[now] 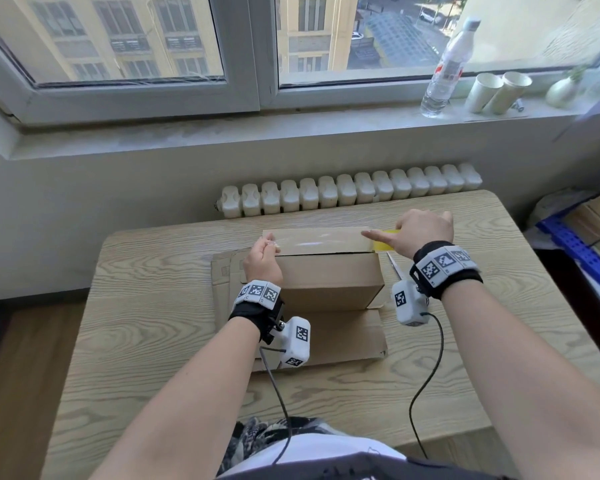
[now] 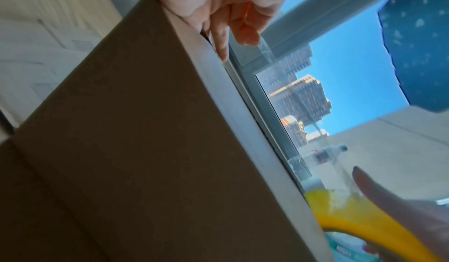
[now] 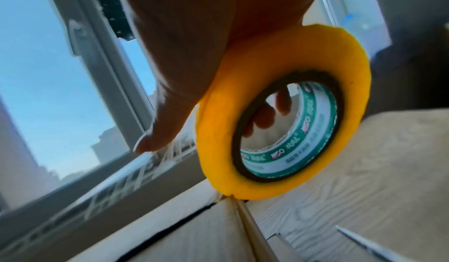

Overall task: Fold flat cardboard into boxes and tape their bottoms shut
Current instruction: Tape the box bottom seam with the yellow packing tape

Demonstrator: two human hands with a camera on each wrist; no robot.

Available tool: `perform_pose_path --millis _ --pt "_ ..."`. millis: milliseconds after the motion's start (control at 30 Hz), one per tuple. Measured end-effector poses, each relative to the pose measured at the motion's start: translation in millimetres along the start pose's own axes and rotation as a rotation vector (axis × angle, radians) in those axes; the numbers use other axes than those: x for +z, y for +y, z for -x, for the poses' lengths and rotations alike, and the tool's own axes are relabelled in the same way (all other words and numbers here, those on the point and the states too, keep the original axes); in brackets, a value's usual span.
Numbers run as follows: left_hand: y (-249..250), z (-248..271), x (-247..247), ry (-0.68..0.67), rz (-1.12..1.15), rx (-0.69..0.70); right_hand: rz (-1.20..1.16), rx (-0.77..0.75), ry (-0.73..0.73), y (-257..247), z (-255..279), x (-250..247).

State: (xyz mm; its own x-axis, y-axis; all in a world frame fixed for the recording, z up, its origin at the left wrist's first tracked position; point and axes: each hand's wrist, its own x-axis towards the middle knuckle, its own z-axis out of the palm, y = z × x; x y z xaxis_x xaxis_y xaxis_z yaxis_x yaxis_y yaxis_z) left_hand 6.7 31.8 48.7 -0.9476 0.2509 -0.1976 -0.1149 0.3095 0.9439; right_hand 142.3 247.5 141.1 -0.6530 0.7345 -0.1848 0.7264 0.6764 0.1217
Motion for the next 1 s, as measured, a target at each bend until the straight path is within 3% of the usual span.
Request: perform_pose_path --millis 267,400,467,533,600,700,1000 --pt "2 -1 5 0.044 -0.041 0.007 -0.576 -0.050 0.003 39 -5 24" --pt "2 1 6 0.050 -0.030 0.022 -0.700 -0.025 -0.046 54 -1 26" --pt "2 4 7 0.044 -0.036 0.024 -0.575 0.019 0.014 50 2 20" --pt "2 5 8 0.034 -0.036 0.020 -0.301 0.052 0.100 39 4 14" --pt "2 4 9 0.041 -0.024 0.029 -0.153 0.106 0.104 26 4 10" --pt "0 2 9 0.081 -0.008 0.020 -0.068 0.156 0.090 13 5 7" --pt "0 4 7 0.215 0.112 -0.027 0.107 0.069 0.108 -14 2 -4"
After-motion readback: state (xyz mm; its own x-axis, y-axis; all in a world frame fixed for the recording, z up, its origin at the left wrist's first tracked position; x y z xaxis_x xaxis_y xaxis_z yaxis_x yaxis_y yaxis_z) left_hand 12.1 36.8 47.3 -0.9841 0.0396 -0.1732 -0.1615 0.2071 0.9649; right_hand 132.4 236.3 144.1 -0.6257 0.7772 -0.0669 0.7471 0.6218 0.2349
